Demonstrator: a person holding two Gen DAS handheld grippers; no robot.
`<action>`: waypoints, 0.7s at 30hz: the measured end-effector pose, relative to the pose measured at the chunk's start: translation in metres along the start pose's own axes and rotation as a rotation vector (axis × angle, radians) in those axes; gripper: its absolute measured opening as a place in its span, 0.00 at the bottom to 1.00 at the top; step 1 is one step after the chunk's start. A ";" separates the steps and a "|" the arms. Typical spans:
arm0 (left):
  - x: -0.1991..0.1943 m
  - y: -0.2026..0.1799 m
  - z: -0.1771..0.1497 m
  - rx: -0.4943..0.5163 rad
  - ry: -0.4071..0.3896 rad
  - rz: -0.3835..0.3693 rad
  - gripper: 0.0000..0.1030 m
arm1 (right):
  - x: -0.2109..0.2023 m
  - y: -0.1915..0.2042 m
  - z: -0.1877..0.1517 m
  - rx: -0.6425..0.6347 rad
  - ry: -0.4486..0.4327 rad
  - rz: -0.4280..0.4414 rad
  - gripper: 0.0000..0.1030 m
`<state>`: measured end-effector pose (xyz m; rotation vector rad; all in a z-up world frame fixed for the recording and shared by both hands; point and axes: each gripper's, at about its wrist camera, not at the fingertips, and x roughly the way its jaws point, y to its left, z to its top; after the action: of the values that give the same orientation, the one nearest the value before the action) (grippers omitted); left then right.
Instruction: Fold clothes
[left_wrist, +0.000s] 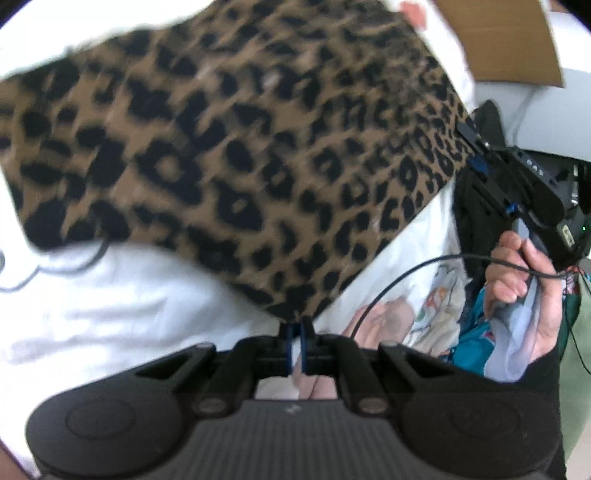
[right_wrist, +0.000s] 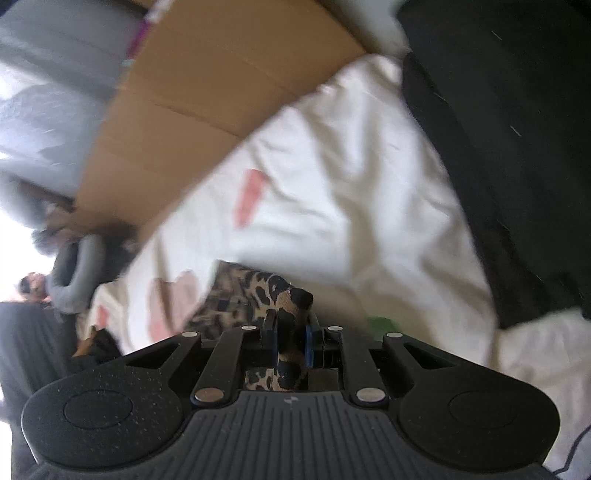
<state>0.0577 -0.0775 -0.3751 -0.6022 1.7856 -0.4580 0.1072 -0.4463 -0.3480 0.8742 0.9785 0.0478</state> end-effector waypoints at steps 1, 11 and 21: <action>0.003 0.005 -0.003 -0.009 0.029 0.014 0.02 | 0.002 -0.007 -0.002 0.026 0.002 -0.013 0.17; -0.034 -0.030 0.002 0.187 -0.027 -0.004 0.16 | -0.018 -0.025 -0.013 0.093 -0.031 0.010 0.33; -0.073 -0.081 0.036 0.417 -0.247 0.086 0.44 | -0.024 -0.019 -0.027 0.100 0.003 0.036 0.39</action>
<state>0.1229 -0.0971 -0.2826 -0.2742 1.4202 -0.6458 0.0666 -0.4523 -0.3509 0.9837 0.9740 0.0314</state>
